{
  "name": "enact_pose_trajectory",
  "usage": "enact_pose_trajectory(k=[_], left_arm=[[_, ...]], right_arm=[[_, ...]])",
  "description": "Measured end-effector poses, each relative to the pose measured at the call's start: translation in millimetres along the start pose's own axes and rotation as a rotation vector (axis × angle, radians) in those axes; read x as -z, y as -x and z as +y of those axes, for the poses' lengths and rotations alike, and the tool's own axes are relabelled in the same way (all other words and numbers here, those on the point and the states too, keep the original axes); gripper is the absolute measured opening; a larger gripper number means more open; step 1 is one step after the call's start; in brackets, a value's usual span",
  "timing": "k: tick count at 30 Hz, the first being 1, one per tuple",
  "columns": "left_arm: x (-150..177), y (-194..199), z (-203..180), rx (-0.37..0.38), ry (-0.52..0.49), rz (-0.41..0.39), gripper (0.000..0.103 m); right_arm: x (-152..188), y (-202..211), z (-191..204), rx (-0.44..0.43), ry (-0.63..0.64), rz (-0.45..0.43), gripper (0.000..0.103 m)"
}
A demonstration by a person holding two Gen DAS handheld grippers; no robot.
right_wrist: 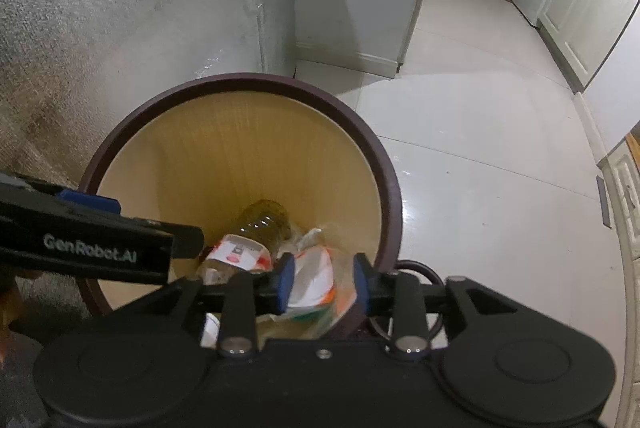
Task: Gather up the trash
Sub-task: 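Open both tools to drop the bottle and bag into the bin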
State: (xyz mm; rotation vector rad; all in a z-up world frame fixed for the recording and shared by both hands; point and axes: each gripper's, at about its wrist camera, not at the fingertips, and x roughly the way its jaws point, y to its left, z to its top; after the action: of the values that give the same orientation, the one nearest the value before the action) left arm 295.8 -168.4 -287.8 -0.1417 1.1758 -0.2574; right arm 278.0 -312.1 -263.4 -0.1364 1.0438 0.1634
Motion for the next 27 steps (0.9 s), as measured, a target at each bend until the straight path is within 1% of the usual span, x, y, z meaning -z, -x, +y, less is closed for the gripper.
enact_pose_trajectory(k=[5, 9, 14, 16, 20, 22, 26, 27], left_arm=[[5.6, 9.1, -4.9, 0.0, -0.01, -0.002, 0.089], [11.8, 24.4, -5.2, -0.009, -0.012, -0.015, 0.09], [16.9, 46.3, -8.0, -0.015, -0.018, -0.047, 0.096], [19.3, 53.3, -9.0, -0.025, -0.018, -0.057, 0.099], [23.2, 66.2, -7.1, -0.044, -0.013, -0.072, 0.102], [25.4, 71.9, -4.8, -0.052, -0.009, -0.08, 0.103], [29.9, 79.6, -1.6, -0.075, -0.008, -0.082, 0.103], [31.1, 81.3, -1.2, -0.082, -0.009, -0.082, 0.103]], right_arm=[[5.9, 10.1, -1.0, -0.008, 0.015, -0.007, 0.041], [8.7, 17.2, -1.3, -0.011, 0.017, -0.016, 0.045], [11.6, 28.6, -3.3, -0.023, 0.021, -0.033, 0.052], [13.8, 35.0, -4.6, -0.021, 0.02, -0.04, 0.058], [18.7, 46.9, -7.3, -0.016, 0.01, -0.053, 0.064], [21.2, 50.8, -9.0, -0.016, -0.001, -0.058, 0.071], [24.8, 59.5, -10.6, -0.025, -0.014, -0.072, 0.078], [25.7, 62.1, -10.6, -0.026, -0.017, -0.076, 0.083]])
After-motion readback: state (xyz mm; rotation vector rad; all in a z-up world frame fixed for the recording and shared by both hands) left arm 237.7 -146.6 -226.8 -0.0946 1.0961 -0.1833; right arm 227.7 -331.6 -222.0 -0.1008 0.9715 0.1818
